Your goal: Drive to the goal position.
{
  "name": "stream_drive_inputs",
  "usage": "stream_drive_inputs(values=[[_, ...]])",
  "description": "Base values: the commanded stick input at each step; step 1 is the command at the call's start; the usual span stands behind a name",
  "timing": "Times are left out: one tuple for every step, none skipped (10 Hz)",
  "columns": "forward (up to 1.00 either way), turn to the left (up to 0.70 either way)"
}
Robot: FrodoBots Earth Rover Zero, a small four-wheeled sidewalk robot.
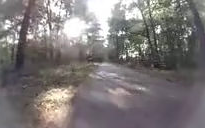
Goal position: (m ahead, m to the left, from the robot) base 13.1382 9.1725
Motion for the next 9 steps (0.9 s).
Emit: stream_drive_inputs(values=[[0.7,-0.01],[0.7,-0.01],[0.7,-0.01],[0.7,-0.01],[0.7,-0.01],[0.7,-0.01],[0.7,-0.01],[0.7,-0.01],[0.7,-0.01]])
